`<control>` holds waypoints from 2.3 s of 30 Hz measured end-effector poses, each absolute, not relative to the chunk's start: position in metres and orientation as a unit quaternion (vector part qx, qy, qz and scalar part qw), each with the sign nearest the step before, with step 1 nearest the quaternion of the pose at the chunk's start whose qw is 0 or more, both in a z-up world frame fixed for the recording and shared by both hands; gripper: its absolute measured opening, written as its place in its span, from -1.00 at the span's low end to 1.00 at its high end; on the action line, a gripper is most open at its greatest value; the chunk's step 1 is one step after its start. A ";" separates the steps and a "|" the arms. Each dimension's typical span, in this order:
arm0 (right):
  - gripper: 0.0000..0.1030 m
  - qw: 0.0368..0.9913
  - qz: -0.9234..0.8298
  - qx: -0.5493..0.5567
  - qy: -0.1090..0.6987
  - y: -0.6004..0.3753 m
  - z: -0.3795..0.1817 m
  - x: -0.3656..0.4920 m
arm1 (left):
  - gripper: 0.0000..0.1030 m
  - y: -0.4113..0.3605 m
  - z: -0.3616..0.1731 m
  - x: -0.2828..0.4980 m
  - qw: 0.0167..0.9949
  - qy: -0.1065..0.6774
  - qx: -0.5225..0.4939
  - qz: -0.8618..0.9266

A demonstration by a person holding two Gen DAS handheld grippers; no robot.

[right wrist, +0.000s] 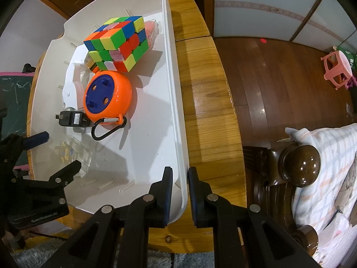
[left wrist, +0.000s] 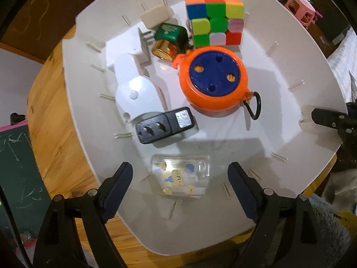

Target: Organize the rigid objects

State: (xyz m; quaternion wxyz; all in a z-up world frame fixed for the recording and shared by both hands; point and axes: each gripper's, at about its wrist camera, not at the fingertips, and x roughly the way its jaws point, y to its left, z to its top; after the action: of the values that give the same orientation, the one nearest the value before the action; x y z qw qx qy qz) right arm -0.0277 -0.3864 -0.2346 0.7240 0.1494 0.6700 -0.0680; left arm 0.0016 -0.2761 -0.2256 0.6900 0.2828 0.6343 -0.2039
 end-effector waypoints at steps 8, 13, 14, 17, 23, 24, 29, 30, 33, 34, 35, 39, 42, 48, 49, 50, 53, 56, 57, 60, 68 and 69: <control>-0.71 0.728 -0.061 0.143 0.667 -0.384 -0.229 -0.029 | 0.73 -0.258 -0.202 0.004 0.715 0.617 0.276 -0.178; -0.68 0.731 -0.054 0.137 0.666 -0.383 -0.224 -0.030 | 0.73 -0.249 -0.187 0.002 0.735 0.602 0.264 -0.167; -0.68 0.732 -0.053 0.136 0.666 -0.382 -0.223 -0.029 | 0.73 -0.247 -0.184 0.002 0.739 0.600 0.258 -0.166; -0.68 0.735 -0.049 0.133 0.664 -0.382 -0.219 -0.030 | 0.73 -0.240 -0.172 0.004 0.753 0.590 0.244 -0.158; -0.68 0.743 -0.042 0.119 0.657 -0.377 -0.208 -0.032 | 0.73 -0.224 -0.154 0.002 0.775 0.579 0.208 -0.144; -0.68 0.745 -0.042 0.117 0.655 -0.377 -0.206 -0.033 | 0.73 -0.222 -0.153 0.002 0.777 0.579 0.203 -0.142; -0.68 0.757 -0.051 0.109 0.642 -0.376 -0.189 -0.039 | 0.73 -0.203 -0.135 0.004 0.792 0.570 0.173 -0.132; -0.67 0.758 -0.053 0.108 0.641 -0.375 -0.186 -0.040 | 0.73 -0.200 -0.132 0.003 0.795 0.567 0.170 -0.131; -0.67 0.766 -0.059 0.114 0.630 -0.373 -0.172 -0.046 | 0.73 -0.187 -0.115 0.000 0.809 0.552 0.158 -0.129; -0.67 0.767 -0.061 0.115 0.628 -0.371 -0.170 -0.048 | 0.73 -0.182 -0.111 -0.002 0.812 0.548 0.156 -0.130; -0.67 0.770 -0.066 0.115 0.625 -0.369 -0.165 -0.050 | 0.73 -0.178 -0.106 -0.004 0.815 0.543 0.154 -0.131; -0.67 0.781 -0.073 0.115 0.610 -0.354 -0.146 -0.058 | 0.73 -0.160 -0.086 -0.015 0.827 0.528 0.148 -0.125; -0.67 0.797 -0.074 0.106 0.590 -0.338 -0.127 -0.064 | 0.73 -0.147 -0.069 -0.023 0.838 0.512 0.146 -0.119; -0.67 0.834 -0.062 0.084 0.542 -0.306 -0.082 -0.074 | 0.73 -0.119 -0.039 -0.034 0.855 0.493 0.124 -0.102; -0.67 0.840 -0.058 0.079 0.534 -0.300 -0.073 -0.074 | 0.73 -0.115 -0.034 -0.036 0.857 0.492 0.116 -0.104; -0.67 0.846 -0.054 0.074 0.525 -0.294 -0.064 -0.075 | 0.73 -0.111 -0.031 -0.037 0.857 0.491 0.111 -0.105; -0.67 0.862 -0.040 0.065 0.502 -0.279 -0.041 -0.077 | 0.73 -0.099 -0.017 -0.042 0.863 0.486 0.091 -0.106; -0.67 0.874 -0.026 0.062 0.482 -0.266 -0.020 -0.080 | 0.73 -0.089 -0.003 -0.047 0.872 0.474 0.082 -0.096; -0.66 0.878 -0.021 0.061 0.474 -0.261 -0.012 -0.081 | 0.73 -0.086 0.001 -0.049 0.874 0.470 0.080 -0.092; -0.36 0.890 -0.013 0.054 0.453 -0.250 0.007 -0.082 | 0.73 -0.077 0.011 -0.053 0.881 0.460 0.074 -0.083; 0.02 0.918 0.008 0.048 0.393 -0.227 0.046 -0.088 | 0.73 -0.052 0.033 -0.056 0.899 0.435 0.039 -0.039; 0.02 0.920 0.011 0.050 0.388 -0.224 0.049 -0.088 | 0.73 -0.049 0.037 -0.056 0.901 0.430 0.037 -0.032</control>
State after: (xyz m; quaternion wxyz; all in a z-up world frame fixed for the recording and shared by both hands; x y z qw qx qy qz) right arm -0.0885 -0.2242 0.0492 0.9204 0.0498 0.3875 0.0108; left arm -0.0564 -0.0490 0.0366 0.9013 0.0368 0.4303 -0.0325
